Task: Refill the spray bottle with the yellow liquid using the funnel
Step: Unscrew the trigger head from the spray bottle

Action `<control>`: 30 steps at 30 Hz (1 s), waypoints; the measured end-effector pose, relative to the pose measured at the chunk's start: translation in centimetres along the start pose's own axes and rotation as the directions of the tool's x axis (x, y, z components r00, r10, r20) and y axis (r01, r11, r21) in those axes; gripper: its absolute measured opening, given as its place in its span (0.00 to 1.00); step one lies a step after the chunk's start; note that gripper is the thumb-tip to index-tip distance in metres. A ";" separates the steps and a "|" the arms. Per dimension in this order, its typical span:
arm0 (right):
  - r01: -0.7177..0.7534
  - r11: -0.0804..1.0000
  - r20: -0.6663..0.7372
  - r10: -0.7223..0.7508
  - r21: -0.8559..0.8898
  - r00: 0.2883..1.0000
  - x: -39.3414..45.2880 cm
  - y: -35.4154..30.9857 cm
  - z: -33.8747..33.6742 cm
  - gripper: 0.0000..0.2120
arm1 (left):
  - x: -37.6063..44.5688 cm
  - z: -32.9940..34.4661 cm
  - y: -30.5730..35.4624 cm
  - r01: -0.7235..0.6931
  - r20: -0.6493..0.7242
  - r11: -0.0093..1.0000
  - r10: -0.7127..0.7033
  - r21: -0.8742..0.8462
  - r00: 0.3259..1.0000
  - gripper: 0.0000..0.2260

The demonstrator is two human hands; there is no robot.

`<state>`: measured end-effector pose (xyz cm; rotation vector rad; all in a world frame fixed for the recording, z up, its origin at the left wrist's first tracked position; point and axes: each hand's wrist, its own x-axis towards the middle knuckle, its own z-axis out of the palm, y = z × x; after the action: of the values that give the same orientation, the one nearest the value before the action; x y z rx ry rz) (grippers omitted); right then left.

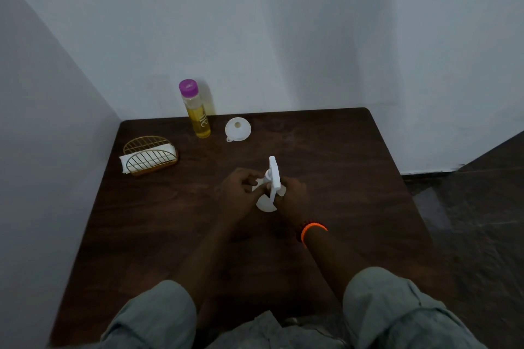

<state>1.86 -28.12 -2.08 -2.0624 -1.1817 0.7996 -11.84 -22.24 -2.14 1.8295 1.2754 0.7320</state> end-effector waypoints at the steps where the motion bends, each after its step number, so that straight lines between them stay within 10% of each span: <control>1: 0.005 1.000 -0.001 -0.005 -0.003 1.000 0.1 0.1 0.0 0.16 | 0.2 0.0 0.1 0.003 0.008 1.000 -0.003 -0.002 1.000 0.15; 30: -0.069 0.995 -0.006 0.069 -0.072 0.998 1.0 1.2 1.1 0.23 | 1.3 -3.8 4.6 -0.256 0.128 0.966 0.249 0.042 0.960 0.12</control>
<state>2.04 -27.53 -3.93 -2.1729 -1.1583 0.7954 -12.13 -20.88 3.85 2.0769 1.0045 0.7122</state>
